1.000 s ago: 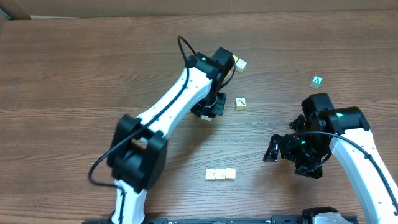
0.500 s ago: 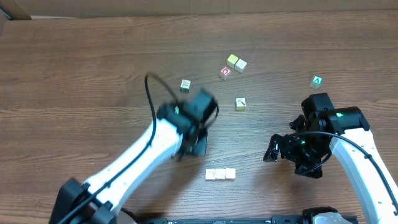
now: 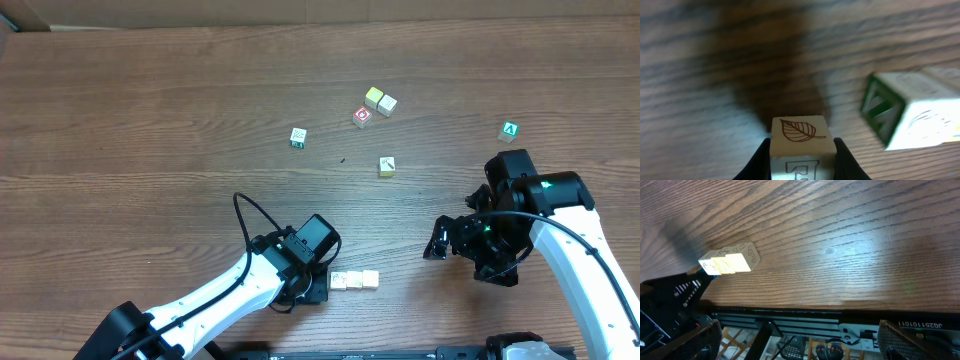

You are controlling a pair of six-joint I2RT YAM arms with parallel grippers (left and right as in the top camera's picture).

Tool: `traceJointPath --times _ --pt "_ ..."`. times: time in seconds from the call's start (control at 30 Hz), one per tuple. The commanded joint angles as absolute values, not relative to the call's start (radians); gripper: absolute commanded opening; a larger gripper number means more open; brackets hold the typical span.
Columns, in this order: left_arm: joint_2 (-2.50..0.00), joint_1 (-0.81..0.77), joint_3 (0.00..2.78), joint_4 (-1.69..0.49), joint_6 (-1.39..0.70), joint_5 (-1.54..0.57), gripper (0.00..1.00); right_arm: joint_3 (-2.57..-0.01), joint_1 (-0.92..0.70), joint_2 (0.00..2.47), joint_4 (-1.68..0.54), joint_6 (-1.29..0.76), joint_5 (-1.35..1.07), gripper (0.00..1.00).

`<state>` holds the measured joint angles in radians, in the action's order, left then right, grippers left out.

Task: Flip 5 blocks
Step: 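Carry the block forward, rotating it, toward the row, then set the block at the left end of the row and release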

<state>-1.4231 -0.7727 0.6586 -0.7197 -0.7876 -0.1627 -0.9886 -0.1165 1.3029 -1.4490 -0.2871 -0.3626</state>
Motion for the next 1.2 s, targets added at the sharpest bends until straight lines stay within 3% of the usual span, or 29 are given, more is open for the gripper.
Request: traceJointPath --times 0.0,0.37,0.67,1.17 --pt "-1.414 -0.773 0.649 -0.668 -0.801 -0.175 0.09 -1.007 -0.112 1.303 -1.446 -0.281 -0.368 1.0" --pt "-1.414 -0.773 0.649 -0.631 -0.789 -0.146 0.15 -1.007 -0.112 1.303 -1.446 -0.281 -0.368 1.0" --pt "-1.423 -0.772 0.649 -0.608 -0.786 -0.115 0.34 -1.007 -0.112 1.303 -1.446 -0.281 -0.368 1.0" --pt "-1.425 -0.771 0.661 -0.586 -0.783 -0.097 0.36 -1.007 -0.112 1.303 -1.449 -0.281 -0.368 1.0"
